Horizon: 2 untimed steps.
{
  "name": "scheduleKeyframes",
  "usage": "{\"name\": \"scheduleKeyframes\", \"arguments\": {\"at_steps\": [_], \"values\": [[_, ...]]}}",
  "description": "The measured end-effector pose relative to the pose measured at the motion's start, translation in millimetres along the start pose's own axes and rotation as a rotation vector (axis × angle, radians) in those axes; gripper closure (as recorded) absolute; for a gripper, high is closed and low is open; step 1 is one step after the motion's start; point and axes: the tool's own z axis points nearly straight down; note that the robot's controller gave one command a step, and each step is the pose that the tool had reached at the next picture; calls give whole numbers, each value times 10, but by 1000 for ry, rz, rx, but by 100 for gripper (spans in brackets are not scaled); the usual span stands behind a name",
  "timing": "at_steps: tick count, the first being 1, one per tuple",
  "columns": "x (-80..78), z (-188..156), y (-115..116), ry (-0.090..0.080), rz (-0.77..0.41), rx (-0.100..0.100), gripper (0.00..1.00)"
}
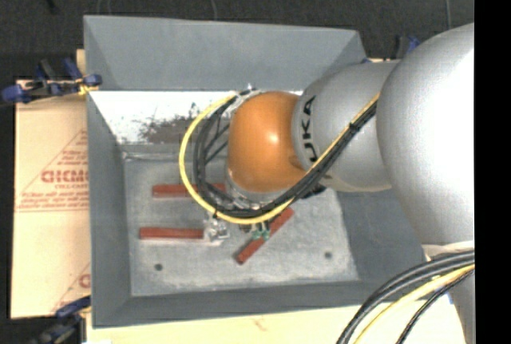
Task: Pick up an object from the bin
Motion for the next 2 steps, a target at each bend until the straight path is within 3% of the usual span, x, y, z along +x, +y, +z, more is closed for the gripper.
{"name": "scheduleKeyframes", "arguments": {"at_steps": [1,2], "values": [[1,27,-4,-4,3,0,0],[1,27,-3,-4,4,-1,100]]}}
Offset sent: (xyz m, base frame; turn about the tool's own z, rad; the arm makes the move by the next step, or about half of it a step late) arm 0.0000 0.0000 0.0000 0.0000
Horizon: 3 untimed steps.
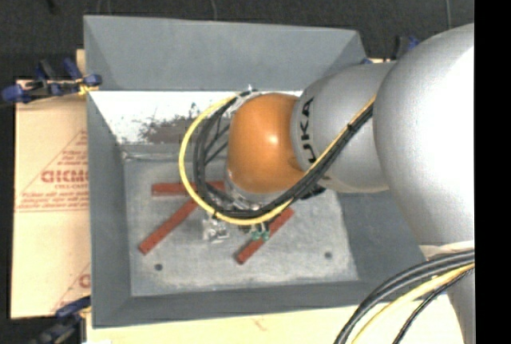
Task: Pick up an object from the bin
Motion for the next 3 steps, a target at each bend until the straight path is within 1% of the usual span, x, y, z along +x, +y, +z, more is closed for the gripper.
{"name": "scheduleKeyframes", "arguments": {"at_steps": [1,2,3], "values": [[0,0,0,0,1,0,0],[0,0,0,0,2,0,0],[-337,-37,251,0,-67,5,0]]}}
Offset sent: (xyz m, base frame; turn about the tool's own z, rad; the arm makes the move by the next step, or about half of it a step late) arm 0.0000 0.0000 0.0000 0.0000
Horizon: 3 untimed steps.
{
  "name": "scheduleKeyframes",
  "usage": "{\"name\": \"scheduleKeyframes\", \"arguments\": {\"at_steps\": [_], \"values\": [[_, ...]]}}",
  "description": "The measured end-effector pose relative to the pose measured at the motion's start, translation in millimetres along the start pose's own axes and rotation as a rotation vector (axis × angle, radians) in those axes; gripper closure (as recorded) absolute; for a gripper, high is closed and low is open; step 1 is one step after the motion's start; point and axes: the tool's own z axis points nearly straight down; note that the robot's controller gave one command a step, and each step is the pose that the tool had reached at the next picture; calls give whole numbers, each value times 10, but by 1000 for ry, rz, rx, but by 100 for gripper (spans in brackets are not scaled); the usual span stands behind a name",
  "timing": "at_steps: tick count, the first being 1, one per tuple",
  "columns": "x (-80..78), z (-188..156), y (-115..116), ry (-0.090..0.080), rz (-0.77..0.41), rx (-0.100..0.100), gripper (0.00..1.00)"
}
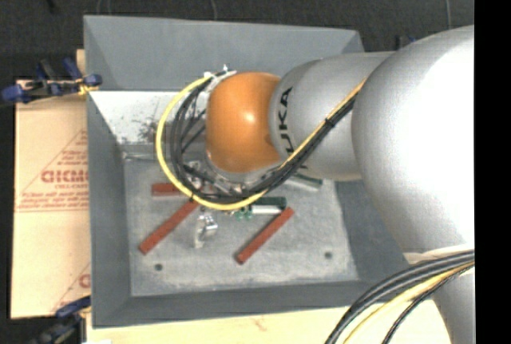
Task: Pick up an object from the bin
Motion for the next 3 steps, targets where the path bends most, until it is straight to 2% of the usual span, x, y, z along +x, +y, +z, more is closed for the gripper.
{"name": "scheduleKeyframes", "arguments": {"at_steps": [1,2,3], "values": [[-223,169,190,-24,-108,-2,100],[-223,169,191,-24,-107,-3,100],[-132,-1337,132,-10,-91,0,100]]}}
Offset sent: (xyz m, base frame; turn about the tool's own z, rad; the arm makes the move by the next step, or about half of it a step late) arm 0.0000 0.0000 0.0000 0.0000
